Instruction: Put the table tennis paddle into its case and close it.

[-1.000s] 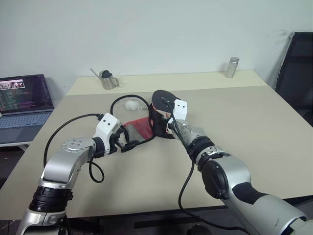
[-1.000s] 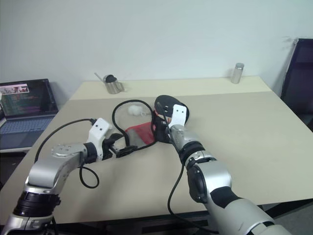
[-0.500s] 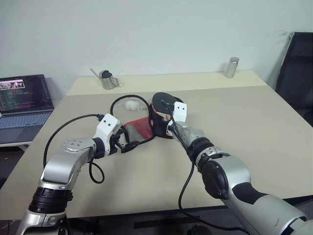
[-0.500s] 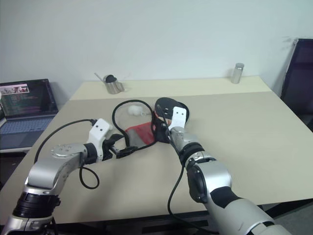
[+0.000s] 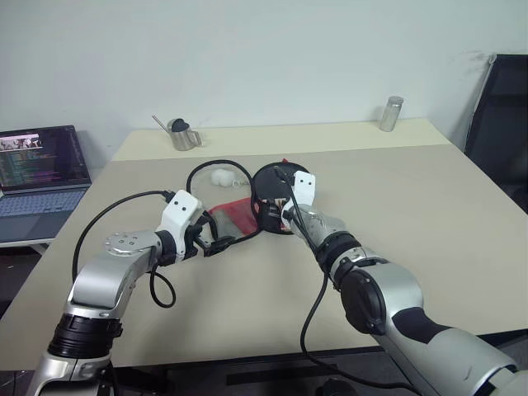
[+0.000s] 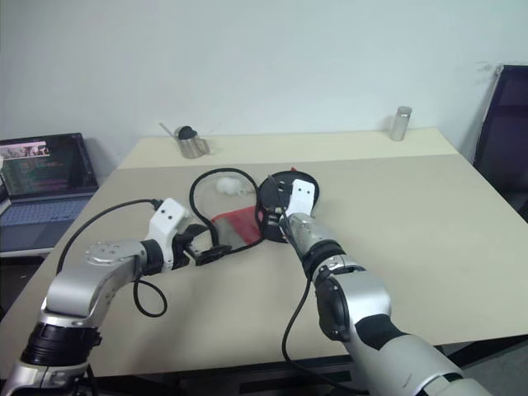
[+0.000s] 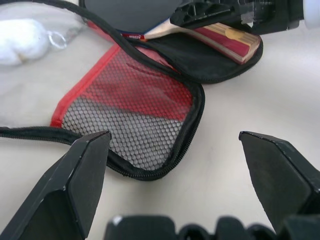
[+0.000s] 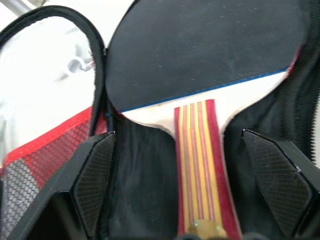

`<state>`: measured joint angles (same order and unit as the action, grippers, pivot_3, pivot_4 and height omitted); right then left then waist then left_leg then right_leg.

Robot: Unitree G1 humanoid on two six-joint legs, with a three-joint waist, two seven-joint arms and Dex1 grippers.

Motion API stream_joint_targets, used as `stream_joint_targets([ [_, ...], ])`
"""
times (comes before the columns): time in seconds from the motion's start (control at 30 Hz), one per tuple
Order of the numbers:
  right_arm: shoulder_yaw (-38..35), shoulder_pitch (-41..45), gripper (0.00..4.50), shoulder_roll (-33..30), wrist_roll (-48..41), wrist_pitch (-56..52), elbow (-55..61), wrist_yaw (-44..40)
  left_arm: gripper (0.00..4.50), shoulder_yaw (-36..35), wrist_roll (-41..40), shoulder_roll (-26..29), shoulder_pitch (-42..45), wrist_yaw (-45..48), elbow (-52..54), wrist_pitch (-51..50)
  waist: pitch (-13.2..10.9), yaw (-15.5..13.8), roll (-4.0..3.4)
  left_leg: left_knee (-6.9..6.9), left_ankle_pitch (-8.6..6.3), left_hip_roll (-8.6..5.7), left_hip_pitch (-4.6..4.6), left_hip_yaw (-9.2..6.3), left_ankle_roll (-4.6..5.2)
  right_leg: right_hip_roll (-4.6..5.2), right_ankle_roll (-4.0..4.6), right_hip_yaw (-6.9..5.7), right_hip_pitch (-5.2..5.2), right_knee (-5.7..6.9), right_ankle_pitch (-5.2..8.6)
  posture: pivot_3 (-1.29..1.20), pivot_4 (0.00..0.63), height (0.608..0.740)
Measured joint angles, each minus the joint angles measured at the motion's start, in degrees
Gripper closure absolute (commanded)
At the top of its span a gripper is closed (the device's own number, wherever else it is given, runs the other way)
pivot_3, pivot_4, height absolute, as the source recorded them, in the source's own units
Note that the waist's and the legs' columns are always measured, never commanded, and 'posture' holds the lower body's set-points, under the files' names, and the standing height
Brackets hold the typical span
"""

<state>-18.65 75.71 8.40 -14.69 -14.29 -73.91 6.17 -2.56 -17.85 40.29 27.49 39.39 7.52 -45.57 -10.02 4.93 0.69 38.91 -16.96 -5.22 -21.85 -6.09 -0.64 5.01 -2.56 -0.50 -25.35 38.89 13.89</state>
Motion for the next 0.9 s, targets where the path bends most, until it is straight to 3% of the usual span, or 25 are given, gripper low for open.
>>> stream_joint_targets([
  [0.23, 4.05, -0.92, 0.04, -6.72, 0.16, -7.32, 12.95, -9.14, 0.0, -0.27, -1.36, -1.69, 4.29, 0.78, -4.11, 0.94, 0.01, -0.2, 0.01, 0.01, 0.0, -0.01, -0.05, -0.03, 0.0, 0.01, 0.0, -0.04, 0.01, -0.04, 0.0, 0.0, 0.15, 0.74],
  [0.37, 12.32, -11.52, 0.04, -16.58, -0.01, -16.9, 33.23, -25.81, 0.0, -2.39, -4.01, 1.51, 4.58, 5.22, -5.45, 1.46, 0.01, -0.29, 0.01, -0.03, -0.02, 0.0, -0.09, -0.05, 0.03, 0.01, -0.01, -0.07, 0.02, -0.16, 0.01, 0.0, 0.15, 0.74],
  [0.53, 23.8, -26.55, 0.04, -32.28, 0.3, -20.12, 53.52, -48.08, 0.0, -8.57, -2.67, 5.1, 7.06, 1.88, -14.89, 2.83, 0.0, -0.15, 0.02, -0.02, -0.03, 0.0, -0.03, 0.08, 0.05, -0.02, -0.04, -0.07, -0.01, -0.07, 0.02, 0.0, 0.15, 0.74],
  [0.7, 24.41, -28.45, 0.04, -38.11, -2.51, -20.35, 63.03, -58.93, 0.0, -8.98, -0.99, 4.79, 8.82, -0.37, -21.86, 4.78, 0.01, -0.29, 0.03, 0.02, -0.02, 0.03, 0.1, 0.06, 0.03, -0.02, -0.03, -0.08, 0.06, 0.06, 0.01, 0.0, 0.15, 0.74],
  [0.9, 22.01, -30.86, 0.04, -44.89, -6.03, -19.29, 64.91, -67.92, 0.0, -4.94, 3.16, 4.64, 10.35, 0.08, -30.45, 6.9, 0.01, -2.27, 0.1, 0.05, -0.02, -0.02, 0.01, 0.02, 0.03, 0.02, -0.03, -0.11, 0.05, -0.03, 0.01, 0.0, 0.15, 0.74],
])
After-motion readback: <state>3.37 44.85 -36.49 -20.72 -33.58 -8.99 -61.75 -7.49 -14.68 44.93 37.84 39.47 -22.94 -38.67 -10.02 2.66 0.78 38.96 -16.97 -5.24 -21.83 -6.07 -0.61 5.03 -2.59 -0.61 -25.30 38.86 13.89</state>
